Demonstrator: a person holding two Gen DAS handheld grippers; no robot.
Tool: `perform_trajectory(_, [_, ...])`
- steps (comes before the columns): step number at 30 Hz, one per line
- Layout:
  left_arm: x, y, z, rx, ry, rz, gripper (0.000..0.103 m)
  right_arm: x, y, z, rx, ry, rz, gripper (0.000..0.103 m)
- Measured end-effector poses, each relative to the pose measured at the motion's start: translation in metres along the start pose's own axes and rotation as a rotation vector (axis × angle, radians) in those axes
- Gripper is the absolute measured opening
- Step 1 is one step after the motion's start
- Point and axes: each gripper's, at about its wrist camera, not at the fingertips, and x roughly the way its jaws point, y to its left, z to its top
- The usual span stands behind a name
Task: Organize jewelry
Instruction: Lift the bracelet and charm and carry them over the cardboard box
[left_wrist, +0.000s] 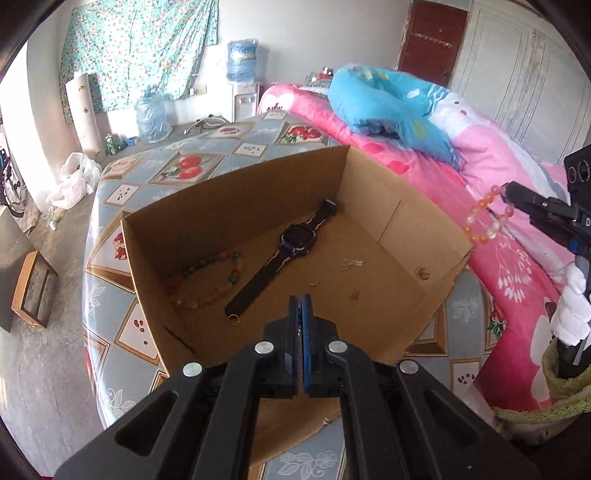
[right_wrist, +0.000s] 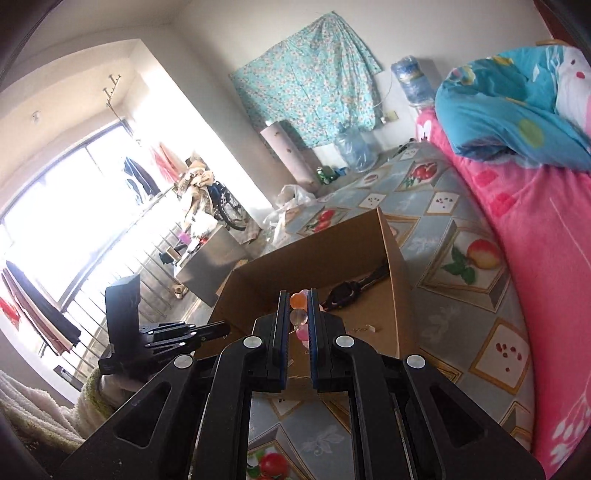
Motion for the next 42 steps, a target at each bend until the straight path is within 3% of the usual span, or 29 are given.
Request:
perform_trajectory(7, [0.040, -0.004, 0.002, 0.109, 0.147, 0.074, 0.002, 0.025, -0.014, 0.008, 0.020, 0.044, 0.024, 0.007])
perform_trajectory(12, [0.050, 0.002, -0.001, 0.100, 0.201, 0.099, 0.002, 0.034, -0.022, 0.012, 0.028, 0.063, 0.031, 0.007])
perform_trajectory(15, [0.048, 0.005, -0.001, 0.086, 0.200, 0.102, 0.009, 0.038, -0.022, 0.013, 0.020, 0.079, 0.030, 0.007])
perform_trajectory(18, [0.042, 0.007, -0.001, 0.079, 0.181, 0.116, 0.019, 0.040, -0.020, 0.015, 0.007, 0.088, 0.024, 0.007])
perform_trajectory(23, [0.017, 0.014, 0.001, 0.019, 0.083, 0.112, 0.020, 0.046, -0.012, 0.019, -0.011, 0.125, 0.033, 0.007])
perform_trajectory(26, [-0.006, 0.020, -0.002, -0.042, -0.013, 0.112, 0.024, 0.059, -0.004, 0.019, -0.025, 0.188, 0.054, 0.007])
perform_trajectory(30, [-0.033, 0.025, -0.012, -0.118, -0.127, 0.114, 0.038, 0.082, 0.002, 0.013, -0.028, 0.277, 0.042, 0.007])
perform_trajectory(36, [-0.052, 0.036, -0.029, -0.189, -0.200, 0.123, 0.046, 0.106, 0.001, 0.003, 0.020, 0.387, 0.041, 0.007])
perform_trajectory(39, [-0.056, 0.040, -0.034, -0.216, -0.226, 0.142, 0.048, 0.116, 0.006, -0.004, 0.001, 0.431, 0.001, 0.007])
perform_trajectory(42, [-0.061, 0.047, -0.042, -0.253, -0.246, 0.134, 0.050, 0.117, 0.010, -0.003, -0.053, 0.418, -0.083, 0.007])
